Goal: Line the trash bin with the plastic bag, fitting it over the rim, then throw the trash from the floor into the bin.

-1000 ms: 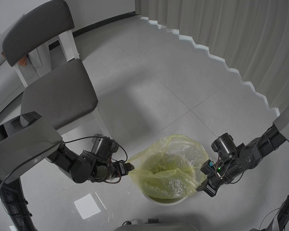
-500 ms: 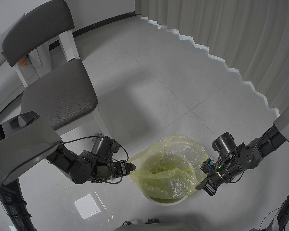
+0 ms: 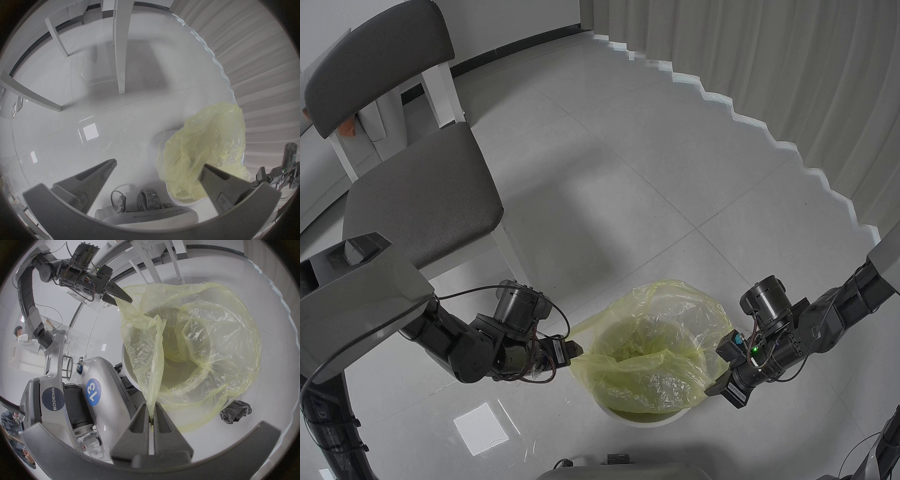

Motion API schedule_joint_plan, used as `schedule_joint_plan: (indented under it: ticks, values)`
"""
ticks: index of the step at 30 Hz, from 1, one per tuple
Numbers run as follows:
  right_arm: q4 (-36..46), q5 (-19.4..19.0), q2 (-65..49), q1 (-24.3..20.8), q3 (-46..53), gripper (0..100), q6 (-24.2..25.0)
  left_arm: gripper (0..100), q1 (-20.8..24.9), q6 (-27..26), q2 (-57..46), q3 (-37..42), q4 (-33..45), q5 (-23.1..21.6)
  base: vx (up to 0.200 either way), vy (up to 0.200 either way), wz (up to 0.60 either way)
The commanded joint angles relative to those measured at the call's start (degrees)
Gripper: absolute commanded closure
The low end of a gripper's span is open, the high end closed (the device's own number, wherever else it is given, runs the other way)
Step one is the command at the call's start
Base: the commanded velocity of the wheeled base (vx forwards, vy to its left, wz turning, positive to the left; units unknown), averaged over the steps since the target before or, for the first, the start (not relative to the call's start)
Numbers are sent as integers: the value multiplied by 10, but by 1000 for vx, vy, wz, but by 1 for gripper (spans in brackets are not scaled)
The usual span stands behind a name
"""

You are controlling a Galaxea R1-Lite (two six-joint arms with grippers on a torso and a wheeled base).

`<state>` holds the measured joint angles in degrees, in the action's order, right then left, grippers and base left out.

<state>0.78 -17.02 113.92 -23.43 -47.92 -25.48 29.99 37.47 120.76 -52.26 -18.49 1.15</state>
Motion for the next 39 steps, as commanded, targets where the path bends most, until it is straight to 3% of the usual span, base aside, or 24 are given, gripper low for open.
schedule_joint_plan:
  ticks: [1,11,23,26,35,39]
  values:
    - [0,1,1,0,4,100,0,100,2,-1,3,6,2,0,0,0,0]
    - [0,0,-4,2,4,100,0,100,16,-4,-5,6,-1,1,0,0,0]
    - [-1,0,0,2,-1,100,1,100,1,-3,-4,-2,-4,6,-200,0,0]
    - [-2,0,2,4,-3,100,2,100,-1,-5,3,-6,-7,16,0,0,0]
    - [0,-1,27,49,-31,100,-3,100,-4,-6,51,-82,19,39,0,0,0]
    - [2,-1,39,66,-32,100,-8,100,2,-32,69,-100,28,40,0,0,0]
